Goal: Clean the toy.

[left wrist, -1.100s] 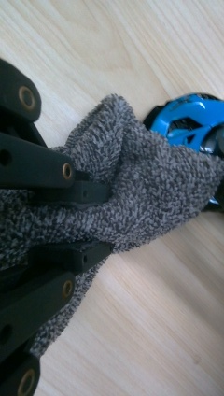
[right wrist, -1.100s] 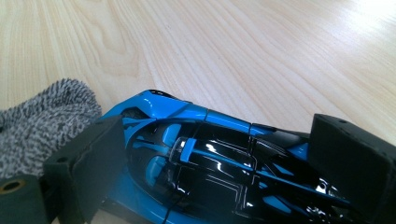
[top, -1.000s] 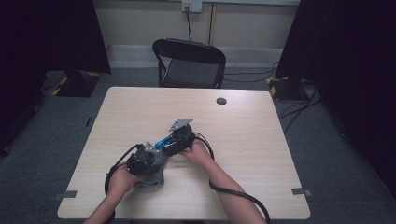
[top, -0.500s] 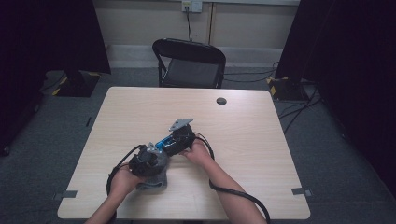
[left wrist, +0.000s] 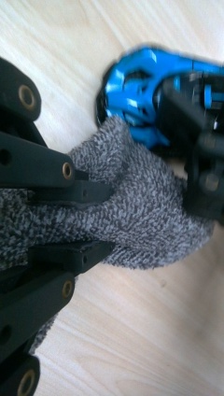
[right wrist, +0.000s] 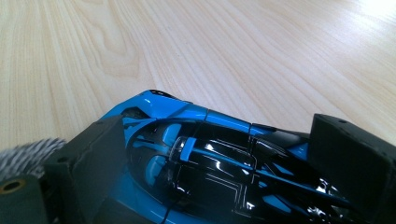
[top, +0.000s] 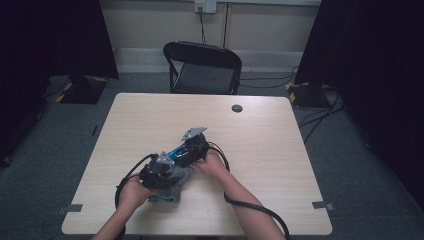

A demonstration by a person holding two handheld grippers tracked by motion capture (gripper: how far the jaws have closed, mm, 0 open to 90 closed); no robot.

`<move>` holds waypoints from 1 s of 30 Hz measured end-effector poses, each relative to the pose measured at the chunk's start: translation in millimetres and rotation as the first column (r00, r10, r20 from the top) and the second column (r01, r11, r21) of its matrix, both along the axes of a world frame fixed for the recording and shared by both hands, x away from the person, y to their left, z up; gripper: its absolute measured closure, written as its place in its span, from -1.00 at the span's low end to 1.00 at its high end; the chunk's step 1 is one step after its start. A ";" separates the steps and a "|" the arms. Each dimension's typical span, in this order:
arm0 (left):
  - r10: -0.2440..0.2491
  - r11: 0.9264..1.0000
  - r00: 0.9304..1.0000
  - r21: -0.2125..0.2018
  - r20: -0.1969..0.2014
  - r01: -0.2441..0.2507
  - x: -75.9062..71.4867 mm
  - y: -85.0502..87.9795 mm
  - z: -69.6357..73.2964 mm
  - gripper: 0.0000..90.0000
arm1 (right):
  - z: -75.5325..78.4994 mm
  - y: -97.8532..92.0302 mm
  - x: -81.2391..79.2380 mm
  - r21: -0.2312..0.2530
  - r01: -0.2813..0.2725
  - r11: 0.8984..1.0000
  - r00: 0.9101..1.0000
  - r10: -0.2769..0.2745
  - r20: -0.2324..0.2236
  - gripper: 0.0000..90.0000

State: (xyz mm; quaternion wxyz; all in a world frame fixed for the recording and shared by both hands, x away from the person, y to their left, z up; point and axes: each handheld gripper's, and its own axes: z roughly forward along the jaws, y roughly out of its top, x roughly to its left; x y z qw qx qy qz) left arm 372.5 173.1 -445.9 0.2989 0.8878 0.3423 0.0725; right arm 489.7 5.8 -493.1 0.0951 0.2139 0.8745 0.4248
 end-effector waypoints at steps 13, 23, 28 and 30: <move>0.097 0.995 0.994 -0.043 0.053 -0.095 6.2 40.4 16.3 0.65 | 0.0 0.0 -0.3 0.002 0.003 1.000 1.000 -0.003 -0.002 -0.90; 0.254 0.966 0.964 -0.074 0.076 -0.248 18.3 72.2 14.0 0.62 | -0.3 -0.3 -0.4 0.002 0.001 1.000 1.000 -0.001 0.003 -0.90; 0.315 0.949 0.944 -0.037 0.097 -0.313 32.5 79.7 2.8 0.63 | -0.3 -0.1 -0.8 0.000 0.001 1.000 1.000 -0.001 0.003 -0.90; 0.350 0.937 0.931 -0.031 0.103 -0.348 37.9 80.9 -1.9 0.63 | -0.4 -0.1 -0.7 0.001 0.001 1.000 1.000 -0.001 0.003 -0.90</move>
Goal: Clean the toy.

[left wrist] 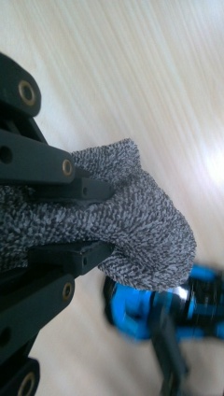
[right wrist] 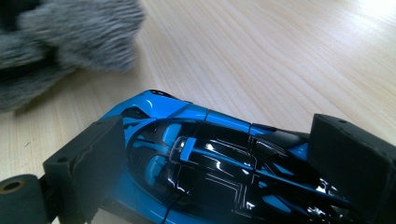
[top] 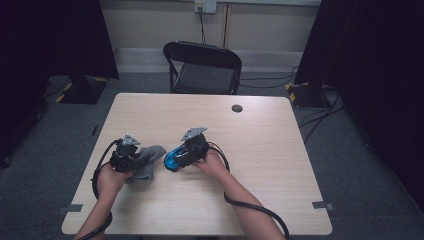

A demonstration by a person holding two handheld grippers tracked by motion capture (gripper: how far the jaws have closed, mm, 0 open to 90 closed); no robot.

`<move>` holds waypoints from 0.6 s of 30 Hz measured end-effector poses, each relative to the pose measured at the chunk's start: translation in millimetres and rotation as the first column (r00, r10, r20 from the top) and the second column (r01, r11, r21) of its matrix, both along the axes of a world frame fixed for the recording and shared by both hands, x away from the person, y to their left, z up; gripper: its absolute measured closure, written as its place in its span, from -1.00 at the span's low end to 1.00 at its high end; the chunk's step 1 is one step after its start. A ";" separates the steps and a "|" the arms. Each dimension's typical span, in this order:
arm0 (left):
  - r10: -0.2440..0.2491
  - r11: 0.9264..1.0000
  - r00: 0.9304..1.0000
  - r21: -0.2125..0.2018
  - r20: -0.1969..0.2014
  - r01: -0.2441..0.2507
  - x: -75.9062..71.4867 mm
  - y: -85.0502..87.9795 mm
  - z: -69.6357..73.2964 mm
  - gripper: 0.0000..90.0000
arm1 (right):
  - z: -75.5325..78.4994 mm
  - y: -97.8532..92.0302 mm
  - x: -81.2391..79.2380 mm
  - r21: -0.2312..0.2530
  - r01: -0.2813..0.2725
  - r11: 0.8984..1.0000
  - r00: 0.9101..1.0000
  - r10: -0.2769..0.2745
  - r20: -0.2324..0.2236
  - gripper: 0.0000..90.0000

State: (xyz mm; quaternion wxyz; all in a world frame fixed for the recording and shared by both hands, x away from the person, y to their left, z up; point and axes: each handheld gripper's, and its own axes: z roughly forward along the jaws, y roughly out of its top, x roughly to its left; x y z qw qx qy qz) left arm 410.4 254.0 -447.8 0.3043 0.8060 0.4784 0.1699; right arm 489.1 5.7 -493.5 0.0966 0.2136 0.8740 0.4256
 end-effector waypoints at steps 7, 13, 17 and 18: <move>0.026 0.996 1.000 0.087 -0.017 -0.025 10.5 -8.7 -15.3 0.63 | 0.0 0.0 -0.1 0.000 0.001 1.000 1.000 -0.001 0.001 -0.90; -0.014 0.994 0.999 0.109 -0.048 0.019 11.9 -20.1 -24.3 0.62 | -0.2 -0.1 -0.6 0.000 0.002 1.000 1.000 -0.002 0.003 -0.90; -0.041 0.995 0.996 0.090 -0.074 0.047 10.5 -24.9 -23.1 0.63 | 0.1 0.3 -0.4 -0.003 0.001 1.000 1.000 -0.001 0.004 -0.90; -0.045 0.995 0.996 0.088 -0.080 0.053 9.9 -26.7 -23.4 0.63 | 0.1 0.3 -0.3 -0.004 0.000 1.000 1.000 0.000 0.003 -0.90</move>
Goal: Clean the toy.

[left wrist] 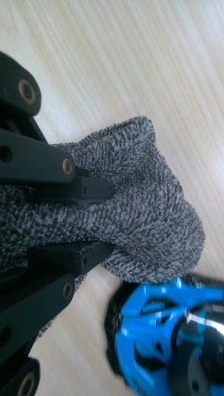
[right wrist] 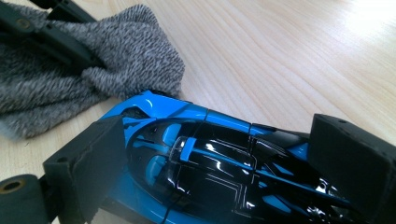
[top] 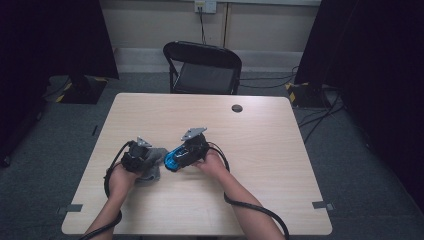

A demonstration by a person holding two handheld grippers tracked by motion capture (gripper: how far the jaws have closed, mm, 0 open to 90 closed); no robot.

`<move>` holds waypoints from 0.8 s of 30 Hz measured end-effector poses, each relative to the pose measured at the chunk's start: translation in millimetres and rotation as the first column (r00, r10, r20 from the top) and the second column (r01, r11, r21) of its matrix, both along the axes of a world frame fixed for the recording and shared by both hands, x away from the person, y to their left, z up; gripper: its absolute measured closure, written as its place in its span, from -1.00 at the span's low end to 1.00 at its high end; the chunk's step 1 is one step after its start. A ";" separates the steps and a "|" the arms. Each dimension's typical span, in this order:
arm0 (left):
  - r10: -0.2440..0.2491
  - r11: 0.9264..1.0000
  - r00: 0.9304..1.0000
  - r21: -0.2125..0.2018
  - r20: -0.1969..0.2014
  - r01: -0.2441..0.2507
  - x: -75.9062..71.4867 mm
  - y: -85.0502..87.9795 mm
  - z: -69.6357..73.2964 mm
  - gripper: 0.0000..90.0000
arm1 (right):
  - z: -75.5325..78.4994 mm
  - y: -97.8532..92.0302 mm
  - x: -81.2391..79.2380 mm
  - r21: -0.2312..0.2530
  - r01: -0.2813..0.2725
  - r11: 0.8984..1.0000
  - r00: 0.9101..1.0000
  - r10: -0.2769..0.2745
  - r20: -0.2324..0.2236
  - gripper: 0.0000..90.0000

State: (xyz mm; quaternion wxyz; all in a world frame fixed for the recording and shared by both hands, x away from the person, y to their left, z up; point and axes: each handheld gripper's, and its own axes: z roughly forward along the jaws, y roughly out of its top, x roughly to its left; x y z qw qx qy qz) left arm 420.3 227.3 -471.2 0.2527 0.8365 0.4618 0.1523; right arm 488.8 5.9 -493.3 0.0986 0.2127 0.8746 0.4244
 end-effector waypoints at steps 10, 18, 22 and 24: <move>-0.044 0.999 0.998 -0.029 -0.044 0.043 -8.6 -9.1 1.6 0.64 | -0.2 -0.2 -0.2 0.001 -0.001 1.000 1.000 0.001 0.001 -0.90; -0.076 0.996 0.994 -0.054 -0.075 0.072 -20.6 -13.1 2.6 0.65 | -0.1 -0.1 -0.1 0.002 0.000 1.000 1.000 0.000 -0.001 -0.90; -0.094 0.994 0.992 -0.060 -0.087 0.089 -25.1 -16.4 3.1 0.65 | -0.1 0.1 -0.2 0.001 0.000 1.000 1.000 0.000 0.001 -0.90; -0.122 0.991 0.988 -0.073 -0.100 0.115 -28.1 -19.2 3.3 0.65 | -0.2 -0.1 0.0 0.001 0.000 1.000 1.000 0.000 0.001 -0.90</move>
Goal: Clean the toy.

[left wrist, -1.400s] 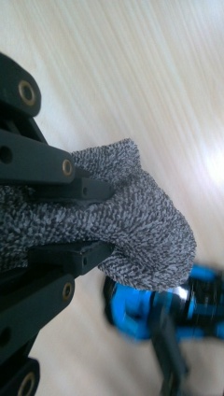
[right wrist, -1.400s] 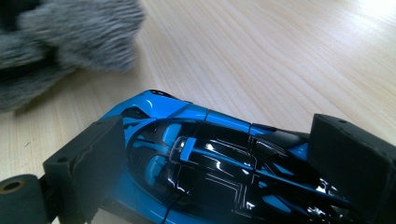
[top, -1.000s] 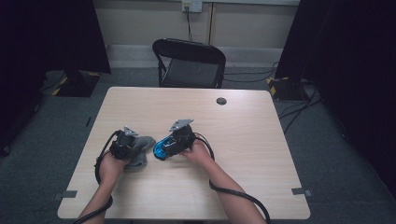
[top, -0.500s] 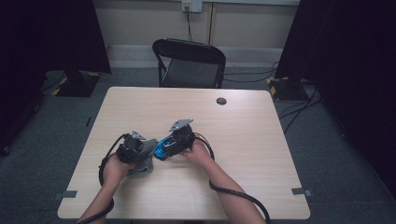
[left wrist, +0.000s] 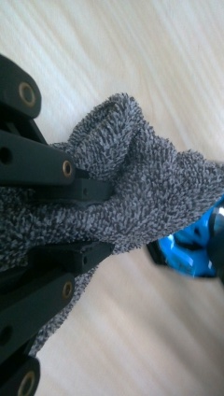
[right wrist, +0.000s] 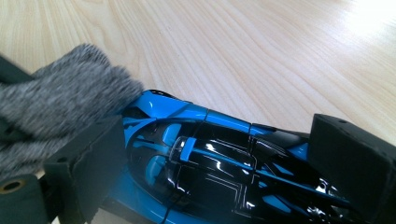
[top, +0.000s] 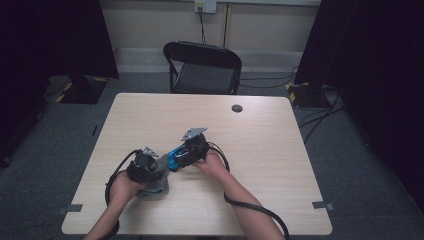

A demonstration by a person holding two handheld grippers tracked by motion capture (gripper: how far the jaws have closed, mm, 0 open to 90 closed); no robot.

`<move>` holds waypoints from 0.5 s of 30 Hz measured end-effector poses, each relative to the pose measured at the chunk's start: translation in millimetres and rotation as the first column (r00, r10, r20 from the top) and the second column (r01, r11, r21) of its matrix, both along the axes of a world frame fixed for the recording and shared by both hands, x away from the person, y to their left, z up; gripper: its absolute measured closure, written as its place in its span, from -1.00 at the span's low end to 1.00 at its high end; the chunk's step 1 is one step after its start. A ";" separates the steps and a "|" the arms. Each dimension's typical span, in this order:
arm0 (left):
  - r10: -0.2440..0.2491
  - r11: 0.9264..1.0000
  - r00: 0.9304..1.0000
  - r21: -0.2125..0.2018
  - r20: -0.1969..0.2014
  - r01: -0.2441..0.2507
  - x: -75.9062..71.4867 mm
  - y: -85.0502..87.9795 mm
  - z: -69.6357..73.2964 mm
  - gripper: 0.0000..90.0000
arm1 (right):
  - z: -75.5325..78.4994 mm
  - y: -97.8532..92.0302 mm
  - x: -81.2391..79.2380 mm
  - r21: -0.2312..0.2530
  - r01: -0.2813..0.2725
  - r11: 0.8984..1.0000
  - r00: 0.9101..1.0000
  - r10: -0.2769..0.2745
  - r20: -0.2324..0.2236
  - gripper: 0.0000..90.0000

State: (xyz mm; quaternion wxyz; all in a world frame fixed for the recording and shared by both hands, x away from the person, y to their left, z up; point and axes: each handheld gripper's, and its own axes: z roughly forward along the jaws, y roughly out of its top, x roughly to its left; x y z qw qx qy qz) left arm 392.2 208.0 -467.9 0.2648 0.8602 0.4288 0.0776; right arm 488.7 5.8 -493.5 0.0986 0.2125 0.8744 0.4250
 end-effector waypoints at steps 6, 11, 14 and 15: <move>-0.039 0.999 0.999 -0.027 -0.022 0.039 -4.4 -4.3 0.0 0.65 | 0.1 0.2 -0.2 -0.002 0.000 1.000 1.000 0.000 0.001 -0.90; -0.052 0.998 0.998 -0.032 -0.027 0.051 -6.4 -8.2 -0.2 0.64 | 0.0 0.2 -0.3 -0.002 0.001 1.000 1.000 -0.001 0.002 -0.90; -0.072 0.997 0.997 -0.039 -0.029 0.071 -8.3 -14.1 -0.3 0.64 | -0.1 -0.1 -0.3 0.001 0.002 1.000 1.000 -0.002 0.001 -0.90; -0.080 0.996 0.996 -0.034 -0.028 0.079 -8.8 -16.3 0.1 0.65 | -0.1 -0.1 -0.3 0.001 0.001 1.000 1.000 -0.001 0.002 -0.90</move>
